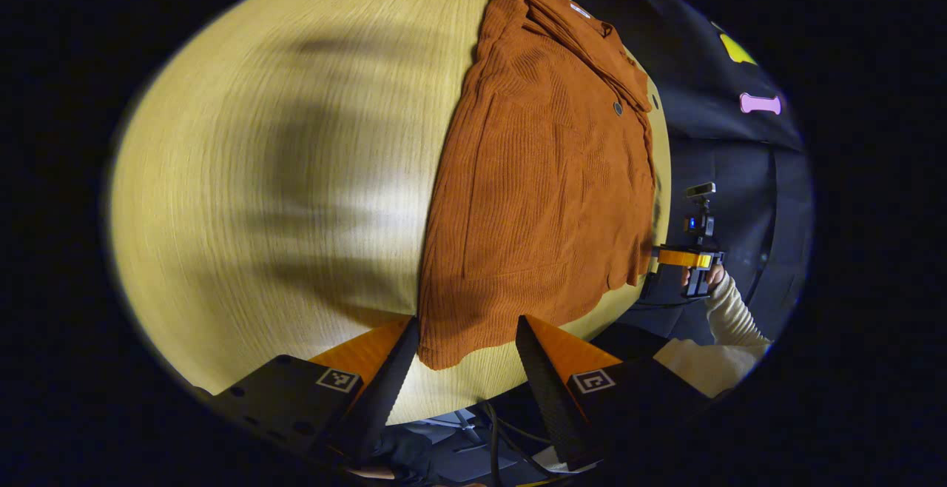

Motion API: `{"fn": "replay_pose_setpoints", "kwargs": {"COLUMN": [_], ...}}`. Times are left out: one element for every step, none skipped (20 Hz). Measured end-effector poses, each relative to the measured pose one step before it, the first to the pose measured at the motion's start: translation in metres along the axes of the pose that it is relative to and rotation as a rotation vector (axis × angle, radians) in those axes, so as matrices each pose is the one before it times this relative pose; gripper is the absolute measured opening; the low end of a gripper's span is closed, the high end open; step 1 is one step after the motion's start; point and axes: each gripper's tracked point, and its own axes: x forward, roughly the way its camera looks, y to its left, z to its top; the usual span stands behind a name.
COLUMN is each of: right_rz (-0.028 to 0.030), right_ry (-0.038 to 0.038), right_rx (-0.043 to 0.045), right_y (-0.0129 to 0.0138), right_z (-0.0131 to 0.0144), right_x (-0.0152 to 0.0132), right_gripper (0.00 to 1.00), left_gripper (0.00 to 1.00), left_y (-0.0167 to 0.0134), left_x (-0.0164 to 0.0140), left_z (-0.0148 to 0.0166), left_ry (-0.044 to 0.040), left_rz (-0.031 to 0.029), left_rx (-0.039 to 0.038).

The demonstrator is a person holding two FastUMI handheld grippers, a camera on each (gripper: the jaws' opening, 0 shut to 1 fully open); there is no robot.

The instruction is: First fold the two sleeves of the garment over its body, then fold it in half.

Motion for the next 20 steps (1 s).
{"fn": "replay_pose_setpoints", "kwargs": {"right_rz": [0.00873,0.01445,0.01775,0.02092,0.01668,0.00680,0.00705,0.00439,0.00304,-0.00232,-0.01056,-0.00834,-0.01006,-0.02228,-0.02433,-0.01348,0.00171,-0.01046,-0.01104,0.00809], "right_ry": [0.00612,0.00464,0.00318,0.00201,0.00315,0.00505,0.00401,0.00508,0.00280,0.00062,0.00232,-0.00334,-0.00330,-0.00717,-0.01197,-0.01320,-0.01413,-0.00896,-0.01475,-0.00828], "right_rx": [0.01589,0.02141,0.02174,0.02299,0.01524,0.00207,-0.00568,-0.00564,-0.00320,0.00083,-0.00825,-0.02800,-0.02744,-0.01741,0.00462,0.01919,0.01743,0.00510,-0.00333,0.00873], "right_y": [0.00080,0.00182,0.00195,0.00300,0.00315,0.00221,0.00184,0.00099,0.00132,0.00150,0.00097,0.00005,-0.00047,-0.00441,-0.00522,-0.00324,-0.00012,-0.00354,-0.00564,0.00014], "right_z": [0.00071,0.00152,0.00195,0.00202,0.00065,0.00052,-0.00141,-0.00124,-0.00054,0.00039,-0.00092,-0.00047,-0.00108,0.00147,0.00173,0.00194,0.00102,-0.00006,0.00067,-0.00083], "right_x": [0.00027,0.00169,0.00232,0.00349,0.00190,0.00098,0.00252,0.00226,0.00124,0.00218,0.00211,0.00109,0.00051,0.00250,0.00330,0.00254,0.00076,0.00070,-0.00048,-0.00063], "right_gripper": [0.87,0.87,0.87,0.86,0.84,0.83,0.83,0.82,0.82,0.82,0.82,0.82,0.82,0.81,0.76,0.59,0.48,0.35,0.34,0.15], "left_gripper": [0.89,0.88,0.88,0.86,0.82,0.67,0.63,0.62,0.63,0.62,0.63,0.62,0.61,0.59,0.53,0.21,0.13,0.13,0.13,0.11], "left_y": [-0.00104,0.00104,-0.00157,-0.00107,-0.00262,-0.00847,-0.00684,-0.00482,-0.00123,0.00215,-0.00109,0.00140,0.00087,0.00616,0.00562,0.00136,-0.00012,0.00178,-0.00059,-0.00049], "left_x": [-0.00185,0.00123,-0.00037,-0.00091,-0.00142,0.00175,0.00105,0.00067,0.00211,0.00093,0.00354,0.00380,0.00346,0.00575,-0.00235,-0.00025,-0.00137,-0.00163,-0.00024,0.00275], "left_z": [-0.00140,-0.00056,-0.00414,0.00084,-0.00361,0.00458,0.00172,0.00397,0.00255,0.00223,0.00009,-0.00037,0.00125,-0.00094,0.00048,-0.00055,-0.00075,0.00003,0.00097,0.00136], "left_ry": [0.00911,-0.00016,0.01580,-0.01099,0.01039,-0.01551,-0.00882,-0.01403,-0.01626,-0.00869,-0.00645,-0.00381,-0.00495,-0.00150,0.00846,-0.00531,-0.00237,-0.00490,-0.01294,-0.01698], "left_rz": [-0.01855,-0.01300,-0.02877,-0.02888,-0.03278,-0.04702,-0.04053,-0.03040,-0.02241,-0.00587,0.01141,0.01810,0.03004,0.07108,0.05906,0.03042,0.02698,0.03078,0.02857,0.03026], "left_rx": [0.01594,0.01732,-0.00353,-0.00740,-0.02089,-0.03066,-0.02719,-0.01973,-0.01242,-0.01268,0.00374,0.01205,0.01421,0.02576,0.01627,-0.00001,0.00092,0.00869,0.00890,0.02701]}}
